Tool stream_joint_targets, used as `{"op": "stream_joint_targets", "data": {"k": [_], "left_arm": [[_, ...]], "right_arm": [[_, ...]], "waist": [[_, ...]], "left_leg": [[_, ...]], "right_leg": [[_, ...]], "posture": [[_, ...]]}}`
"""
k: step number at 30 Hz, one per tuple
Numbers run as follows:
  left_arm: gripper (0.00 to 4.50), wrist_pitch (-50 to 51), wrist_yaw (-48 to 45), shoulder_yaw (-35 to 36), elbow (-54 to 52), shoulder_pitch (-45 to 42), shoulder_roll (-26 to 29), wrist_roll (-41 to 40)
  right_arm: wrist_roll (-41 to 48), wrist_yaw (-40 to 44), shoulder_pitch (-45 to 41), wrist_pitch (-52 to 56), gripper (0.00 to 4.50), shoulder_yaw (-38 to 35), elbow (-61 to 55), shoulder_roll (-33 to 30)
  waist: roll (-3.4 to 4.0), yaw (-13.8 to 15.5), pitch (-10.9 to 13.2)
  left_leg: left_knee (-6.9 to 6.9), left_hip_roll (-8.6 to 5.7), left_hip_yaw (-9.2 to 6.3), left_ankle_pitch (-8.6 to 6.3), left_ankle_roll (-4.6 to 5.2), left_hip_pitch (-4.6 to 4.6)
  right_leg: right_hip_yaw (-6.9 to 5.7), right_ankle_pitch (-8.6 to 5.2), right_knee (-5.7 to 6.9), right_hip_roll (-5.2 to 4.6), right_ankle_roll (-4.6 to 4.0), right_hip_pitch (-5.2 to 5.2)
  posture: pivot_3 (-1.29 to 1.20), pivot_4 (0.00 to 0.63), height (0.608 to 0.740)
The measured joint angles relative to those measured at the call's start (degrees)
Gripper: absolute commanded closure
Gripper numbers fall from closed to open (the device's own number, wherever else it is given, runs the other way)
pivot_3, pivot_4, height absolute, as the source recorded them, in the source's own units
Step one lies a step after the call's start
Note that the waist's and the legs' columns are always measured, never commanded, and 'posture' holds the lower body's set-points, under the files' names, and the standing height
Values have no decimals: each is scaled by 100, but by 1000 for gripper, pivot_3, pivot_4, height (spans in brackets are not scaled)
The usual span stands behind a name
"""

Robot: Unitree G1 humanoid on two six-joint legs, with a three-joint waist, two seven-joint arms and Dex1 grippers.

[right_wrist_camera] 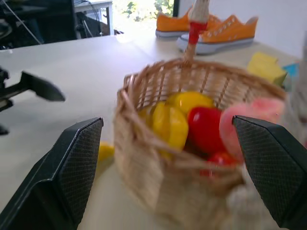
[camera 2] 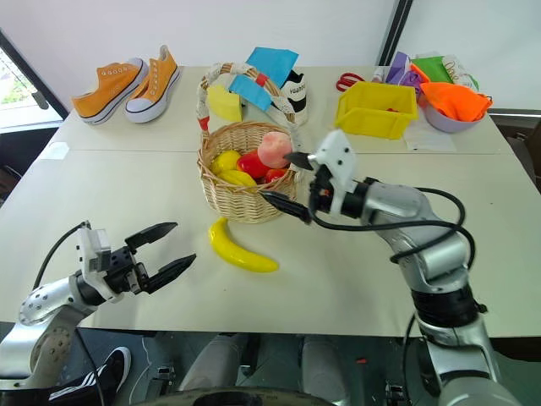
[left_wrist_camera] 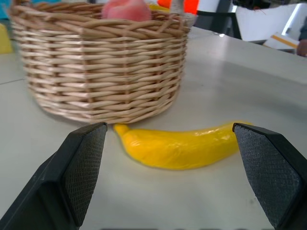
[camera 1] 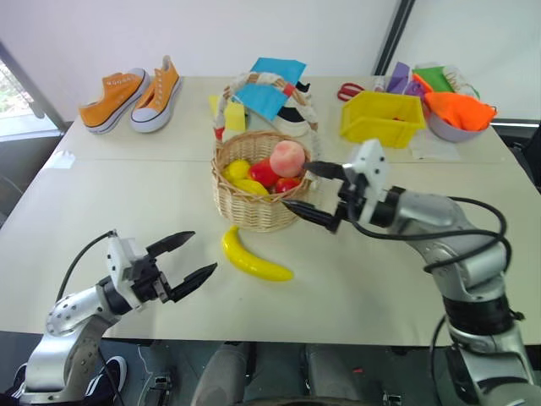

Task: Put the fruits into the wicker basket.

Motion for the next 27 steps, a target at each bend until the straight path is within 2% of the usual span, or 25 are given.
{"op": "stream_joint_targets", "data": {"k": [11,15,19,27], "left_arm": [[0,-144,-506,-1,157,-134,235,11],[0,-209,-1004,-140,688,-937,516,89],[0,-254,-1584,-641,1160,-1668,545,190],[0,-433,-2988,-1539,2238,-2685,689,592]], "right_arm": [[341,386,604,-5,16,-195,-245,-415],[604,979,1113,-38,16,-471,-279,-892],[637,1449,1342,-459,16,-622,-282,-1140],[267,1497,1630,-1208,16,-728,-292,-1161]], "waist": [[1,45,0],[1,119,1],[1,127,1],[1,135,1]], "left_leg": [[2,-2,0,-1,-1,-3],[3,-3,0,-1,2,-3],[2,-3,0,-1,4,-3],[-2,-1,0,3,12,-5]], "right_leg": [[-1,-3,-10,-4,-6,2],[-5,-3,-21,-5,-5,6],[-5,5,-23,-5,9,9],[-6,6,-24,-4,11,6]], "posture": [[0,150,740],[0,150,740],[0,150,740],[0,150,740]]}}
